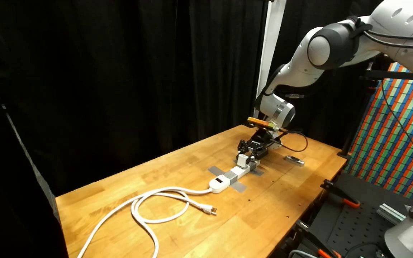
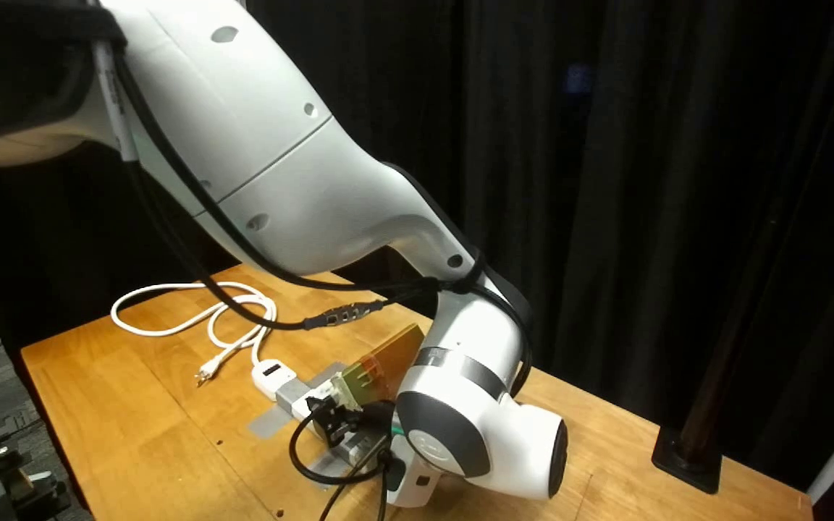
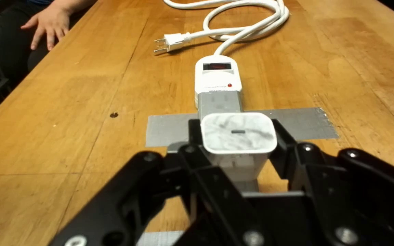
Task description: Plug in the charger head into the extension cord
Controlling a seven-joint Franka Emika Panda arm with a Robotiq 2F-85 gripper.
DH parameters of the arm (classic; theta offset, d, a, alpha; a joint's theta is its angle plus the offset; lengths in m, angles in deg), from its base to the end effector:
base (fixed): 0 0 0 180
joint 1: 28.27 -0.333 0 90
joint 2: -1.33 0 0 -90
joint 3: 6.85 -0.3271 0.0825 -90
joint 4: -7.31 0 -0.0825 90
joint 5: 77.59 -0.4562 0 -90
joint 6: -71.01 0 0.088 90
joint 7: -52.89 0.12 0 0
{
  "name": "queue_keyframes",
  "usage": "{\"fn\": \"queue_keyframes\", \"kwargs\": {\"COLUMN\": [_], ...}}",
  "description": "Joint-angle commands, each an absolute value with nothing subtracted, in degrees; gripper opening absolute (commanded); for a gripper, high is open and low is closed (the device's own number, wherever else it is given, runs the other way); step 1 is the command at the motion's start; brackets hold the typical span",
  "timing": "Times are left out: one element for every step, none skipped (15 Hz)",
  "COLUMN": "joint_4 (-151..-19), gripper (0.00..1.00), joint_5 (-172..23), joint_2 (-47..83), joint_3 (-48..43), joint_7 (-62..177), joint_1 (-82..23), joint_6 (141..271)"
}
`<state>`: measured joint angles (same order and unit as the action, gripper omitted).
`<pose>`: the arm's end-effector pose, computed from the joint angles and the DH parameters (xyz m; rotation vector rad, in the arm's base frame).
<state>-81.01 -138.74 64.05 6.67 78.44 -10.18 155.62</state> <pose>0.5679 -0.2221 -0.0544 -1.4773 1.4874 1.1403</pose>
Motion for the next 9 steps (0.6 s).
{"fn": "queue_keyframes", "kwargs": {"joint_4": [-82.25, -82.17, -82.08, -82.01, -82.06, -81.45, -81.37, -81.34, -81.34], "gripper": [0.23, 0.23, 0.23, 0.23, 0.23, 0.23, 0.48, 0.48, 0.48], "joint_5": [-138.74, -138.68, -138.96, -138.94, -139.05, -139.8, -139.87, -139.85, -139.85], "joint_2": [67.2, 67.36, 67.53, 67.57, 67.44, 64.44, 64.47, 64.47, 64.47], "joint_3": [7.77, 7.77, 7.7, 7.65, 7.6, 6.33, 6.31, 6.3, 6.3], "joint_7": [74.14, 73.51, 73.18, 72.79, 72.77, 75.74, 75.68, 75.7, 75.7], "joint_1": [-10.38, -10.12, -9.86, -9.77, -9.74, -9.19, -9.17, -9.18, -9.18], "joint_6": [161.39, 160.79, 160.38, 159.91, 159.63, 155.16, 154.99, 154.99, 154.99]}}
